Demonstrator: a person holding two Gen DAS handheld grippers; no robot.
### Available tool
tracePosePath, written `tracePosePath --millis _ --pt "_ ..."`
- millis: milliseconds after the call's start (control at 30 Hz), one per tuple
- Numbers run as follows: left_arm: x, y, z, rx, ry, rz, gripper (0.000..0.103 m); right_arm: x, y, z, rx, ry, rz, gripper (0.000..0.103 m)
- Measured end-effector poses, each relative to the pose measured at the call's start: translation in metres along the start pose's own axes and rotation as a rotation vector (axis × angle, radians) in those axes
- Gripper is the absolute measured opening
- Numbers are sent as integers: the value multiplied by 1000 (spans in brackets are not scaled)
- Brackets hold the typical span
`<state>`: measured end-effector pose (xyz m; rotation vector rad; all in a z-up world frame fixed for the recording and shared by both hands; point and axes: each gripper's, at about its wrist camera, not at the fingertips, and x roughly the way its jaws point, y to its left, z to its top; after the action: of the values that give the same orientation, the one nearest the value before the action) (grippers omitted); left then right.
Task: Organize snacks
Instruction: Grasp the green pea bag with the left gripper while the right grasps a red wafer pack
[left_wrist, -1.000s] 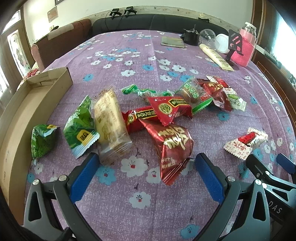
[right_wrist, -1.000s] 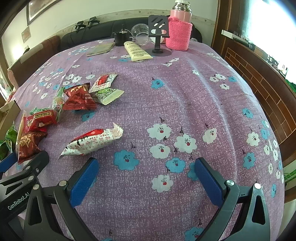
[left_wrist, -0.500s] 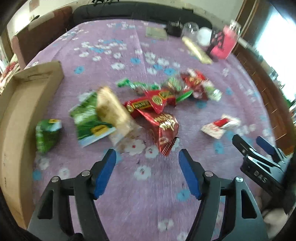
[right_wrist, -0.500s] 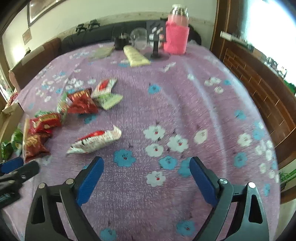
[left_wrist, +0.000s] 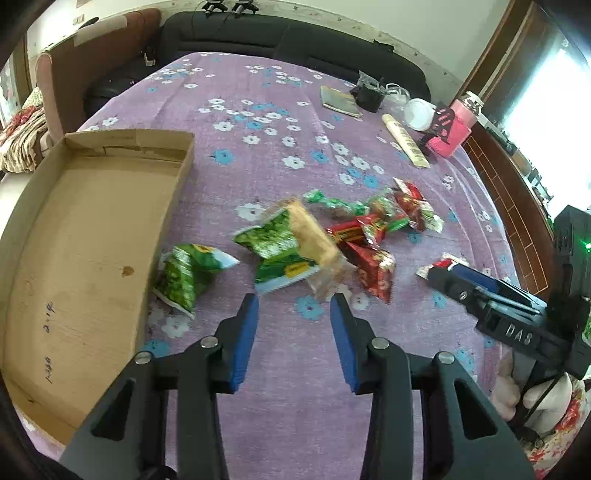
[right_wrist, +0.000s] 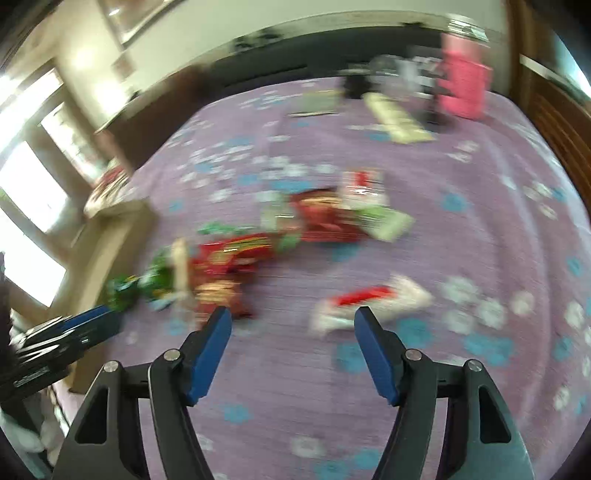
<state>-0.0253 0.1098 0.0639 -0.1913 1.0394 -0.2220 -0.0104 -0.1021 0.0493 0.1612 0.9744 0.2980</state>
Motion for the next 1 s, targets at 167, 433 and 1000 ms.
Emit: tracePosePath --millis 167,433,1000 --pt "10 7 19 76 29 -10 42 34 22 11 -67 45 22 69" --pt "46 2 40 139 95 -36 42 59 28 16 -75 111 55 41" --pt "66 14 47 129 162 3 31 48 21 13 -38 115 91 34"
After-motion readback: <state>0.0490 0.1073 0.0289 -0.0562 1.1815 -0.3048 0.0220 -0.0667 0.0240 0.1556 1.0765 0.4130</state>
